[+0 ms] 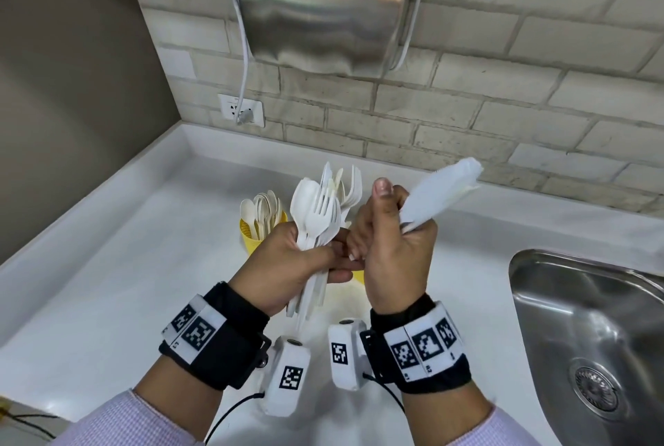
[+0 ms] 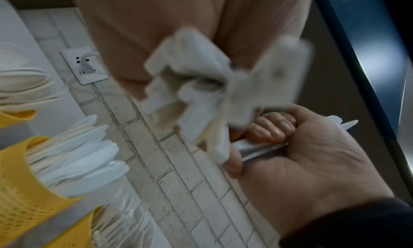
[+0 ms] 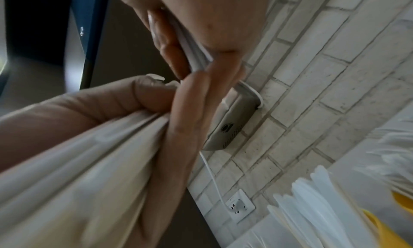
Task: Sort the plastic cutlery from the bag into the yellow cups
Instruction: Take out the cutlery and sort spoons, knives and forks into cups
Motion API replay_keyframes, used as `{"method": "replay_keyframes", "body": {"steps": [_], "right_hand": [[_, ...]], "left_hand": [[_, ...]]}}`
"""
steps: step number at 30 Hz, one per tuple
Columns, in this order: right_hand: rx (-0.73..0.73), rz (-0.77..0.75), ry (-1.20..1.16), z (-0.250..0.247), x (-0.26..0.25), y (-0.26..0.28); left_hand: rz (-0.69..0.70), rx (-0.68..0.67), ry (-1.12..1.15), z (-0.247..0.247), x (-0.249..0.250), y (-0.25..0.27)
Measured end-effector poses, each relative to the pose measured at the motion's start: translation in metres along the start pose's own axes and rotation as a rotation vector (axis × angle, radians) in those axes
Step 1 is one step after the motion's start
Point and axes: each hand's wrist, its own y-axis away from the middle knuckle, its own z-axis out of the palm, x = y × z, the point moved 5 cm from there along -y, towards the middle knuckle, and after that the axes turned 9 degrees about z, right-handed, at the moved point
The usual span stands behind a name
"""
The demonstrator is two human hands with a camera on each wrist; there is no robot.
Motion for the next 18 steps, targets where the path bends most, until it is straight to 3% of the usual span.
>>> {"method": "replay_keyframes", "body": {"steps": [5,10,13,18], "right_hand": [[0.052,-0.092,0.282,-0.011,-0.024,-0.021],[-0.095,-0.051,0.726,-0.009,-0.031,-0.038],[-0.081,-0.033,0.773,-0.014,-0.033,-0.038],[-0.041,-0.165,0.821,-0.015,-0.036,-0.034]], "left_hand": [[0.006,-0.030,-0.171,-0.002,0.001,0.001],[0.064,-0.048,-0.310,0.000,0.005,0.000],[0.086,-0.052,-0.354,0.002,0.007,0.000],[0.074,-0.060,-0.317,0.001,0.004,-0.001]]}}
